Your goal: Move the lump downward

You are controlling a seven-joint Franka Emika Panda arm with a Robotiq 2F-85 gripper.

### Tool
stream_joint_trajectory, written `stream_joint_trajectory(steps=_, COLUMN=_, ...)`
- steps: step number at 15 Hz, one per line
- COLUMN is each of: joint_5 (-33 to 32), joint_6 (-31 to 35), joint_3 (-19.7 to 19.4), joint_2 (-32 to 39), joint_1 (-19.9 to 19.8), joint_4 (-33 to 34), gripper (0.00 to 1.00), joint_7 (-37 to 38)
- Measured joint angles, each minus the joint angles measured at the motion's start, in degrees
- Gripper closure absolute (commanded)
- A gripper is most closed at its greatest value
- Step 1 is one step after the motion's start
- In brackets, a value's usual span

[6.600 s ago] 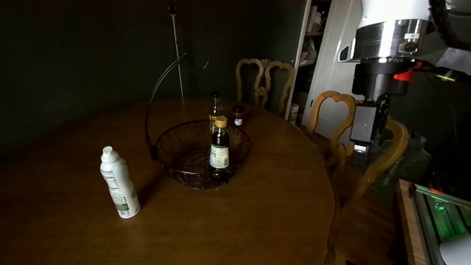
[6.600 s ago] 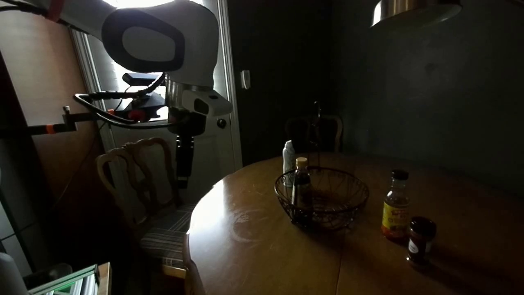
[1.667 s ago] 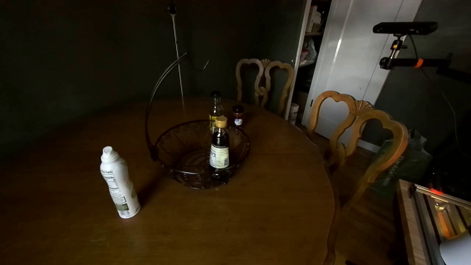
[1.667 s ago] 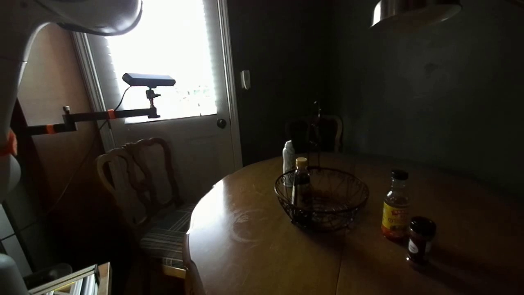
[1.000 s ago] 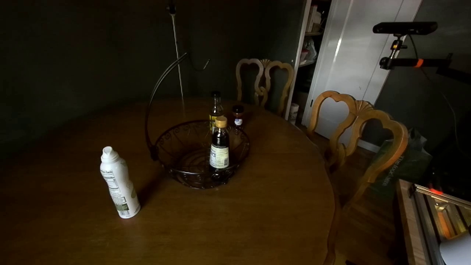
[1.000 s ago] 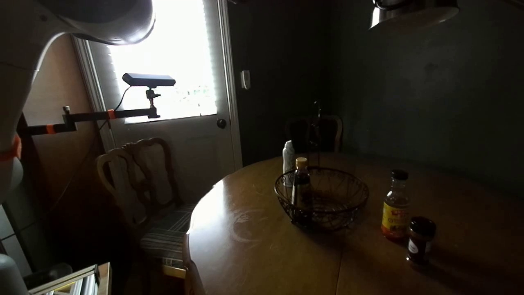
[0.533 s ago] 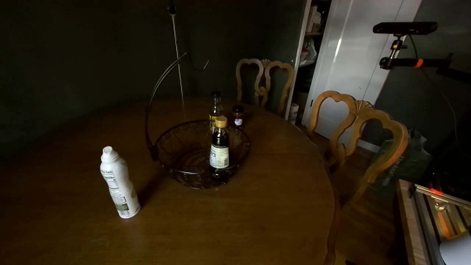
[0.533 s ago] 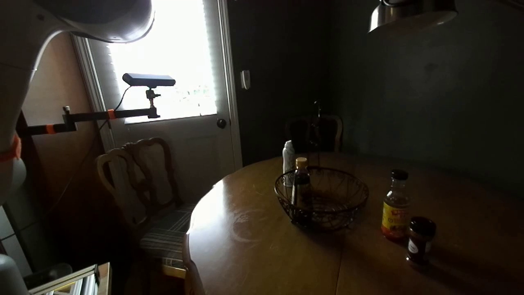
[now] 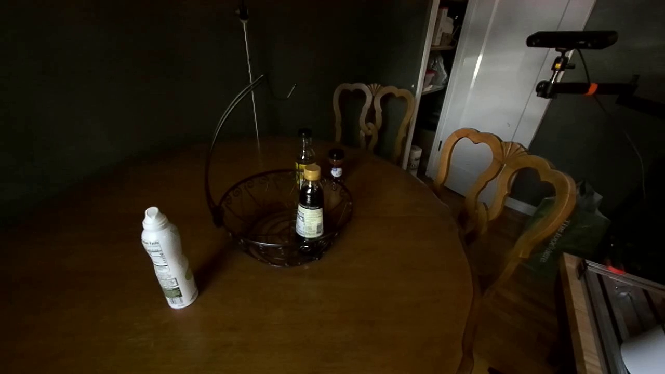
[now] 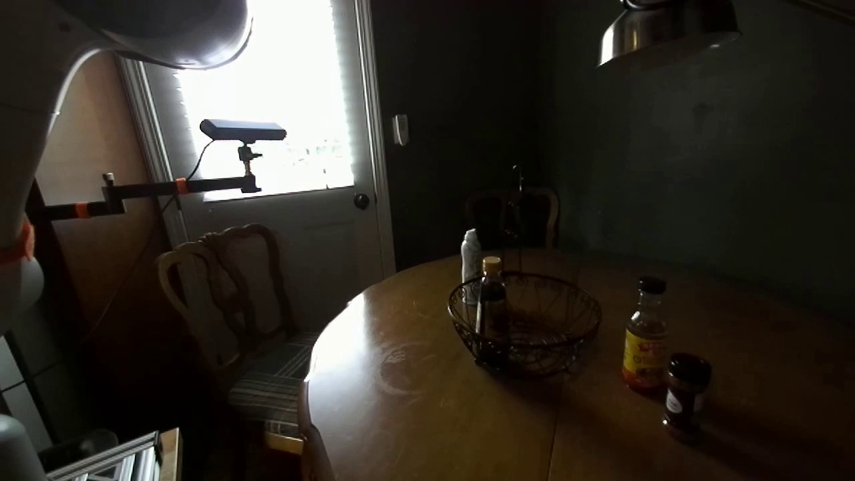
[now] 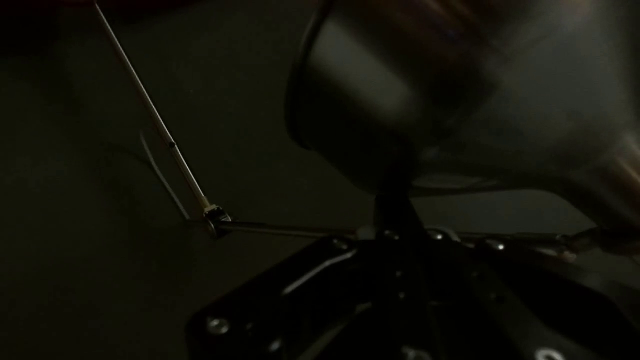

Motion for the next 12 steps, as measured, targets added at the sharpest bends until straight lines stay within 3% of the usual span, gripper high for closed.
stream_joint_trajectory(steps=12, joint_5=-1.03, joint_6=-1.46, joint_3=-1.21, joint_2=0.03, joint_1=-0.22, joint_4=-1.04, gripper=1.00, joint_7=-0.61)
